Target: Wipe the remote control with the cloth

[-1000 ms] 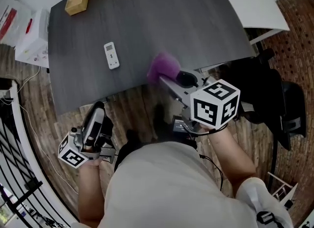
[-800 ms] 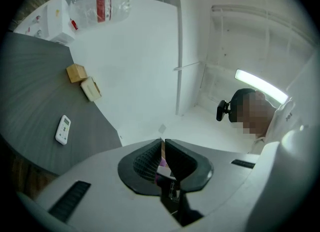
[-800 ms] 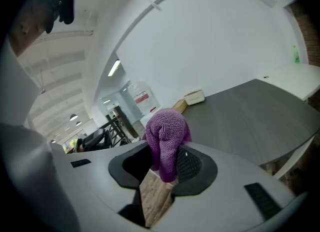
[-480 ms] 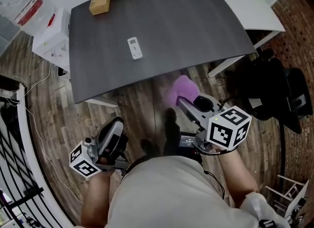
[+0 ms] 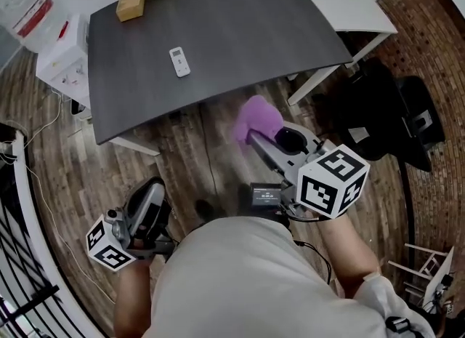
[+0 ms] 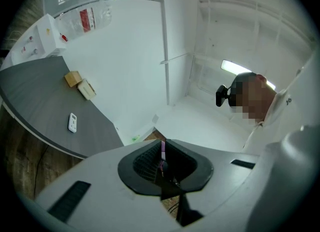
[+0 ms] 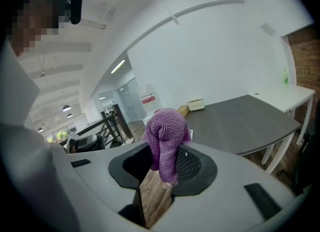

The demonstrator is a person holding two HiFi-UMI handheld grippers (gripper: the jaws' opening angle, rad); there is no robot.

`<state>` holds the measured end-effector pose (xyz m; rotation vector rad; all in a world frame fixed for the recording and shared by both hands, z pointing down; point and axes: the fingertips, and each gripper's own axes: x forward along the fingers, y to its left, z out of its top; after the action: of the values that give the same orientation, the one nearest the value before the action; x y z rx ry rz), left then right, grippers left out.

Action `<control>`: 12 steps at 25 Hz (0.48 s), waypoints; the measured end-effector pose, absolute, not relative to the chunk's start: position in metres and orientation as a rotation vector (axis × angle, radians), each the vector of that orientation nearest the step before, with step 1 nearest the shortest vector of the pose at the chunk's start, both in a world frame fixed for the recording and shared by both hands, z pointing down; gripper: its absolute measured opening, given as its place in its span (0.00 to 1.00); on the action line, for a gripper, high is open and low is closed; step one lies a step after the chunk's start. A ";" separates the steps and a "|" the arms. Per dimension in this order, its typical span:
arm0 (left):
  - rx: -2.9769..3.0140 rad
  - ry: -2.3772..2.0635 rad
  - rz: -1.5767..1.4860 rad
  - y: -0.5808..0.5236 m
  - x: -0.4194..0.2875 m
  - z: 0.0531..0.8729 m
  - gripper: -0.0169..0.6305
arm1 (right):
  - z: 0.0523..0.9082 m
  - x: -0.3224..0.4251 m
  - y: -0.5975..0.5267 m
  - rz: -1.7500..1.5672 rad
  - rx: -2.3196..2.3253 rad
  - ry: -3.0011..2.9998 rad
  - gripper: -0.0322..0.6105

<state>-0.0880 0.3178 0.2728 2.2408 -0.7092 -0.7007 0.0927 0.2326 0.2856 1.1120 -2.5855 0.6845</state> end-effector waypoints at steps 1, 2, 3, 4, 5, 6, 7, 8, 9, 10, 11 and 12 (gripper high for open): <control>2.239 -0.717 -0.703 0.315 -0.084 0.272 0.06 | 0.283 0.095 0.229 0.676 1.111 -2.590 0.24; 2.234 -0.723 -0.705 0.313 -0.080 0.271 0.06 | 0.281 0.097 0.226 0.673 1.110 -2.595 0.24; 2.230 -0.729 -0.705 0.310 -0.076 0.271 0.06 | 0.279 0.100 0.222 0.673 1.109 -2.599 0.24; 2.225 -0.736 -0.705 0.308 -0.071 0.271 0.06 | 0.279 0.105 0.219 0.674 1.108 -2.600 0.24; 2.218 -0.747 -0.706 0.305 -0.068 0.272 0.06 | 0.281 0.110 0.216 0.678 1.110 -2.598 0.24; 2.207 -0.759 -0.710 0.302 -0.065 0.273 0.06 | 0.284 0.116 0.214 0.686 1.113 -2.592 0.24; 2.194 -0.770 -0.717 0.299 -0.063 0.275 0.06 | 0.287 0.121 0.212 0.694 1.116 -2.585 0.24; 2.181 -0.780 -0.722 0.296 -0.062 0.277 0.07 | 0.289 0.126 0.211 0.704 1.117 -2.580 0.24; 2.171 -0.788 -0.724 0.294 -0.062 0.278 0.06 | 0.292 0.129 0.209 0.714 1.116 -2.578 0.24; 2.165 -0.794 -0.721 0.292 -0.061 0.279 0.07 | 0.293 0.131 0.208 0.725 1.114 -2.578 0.24; 2.163 -0.797 -0.716 0.290 -0.059 0.280 0.06 | 0.294 0.133 0.205 0.735 1.113 -2.579 0.24; 2.161 -0.799 -0.711 0.289 -0.058 0.280 0.06 | 0.296 0.134 0.203 0.744 1.113 -2.580 0.24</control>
<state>-0.0576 0.2887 0.2801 2.1614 -0.7985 -0.7111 0.1341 0.2033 0.2957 1.1134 -2.5804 0.7440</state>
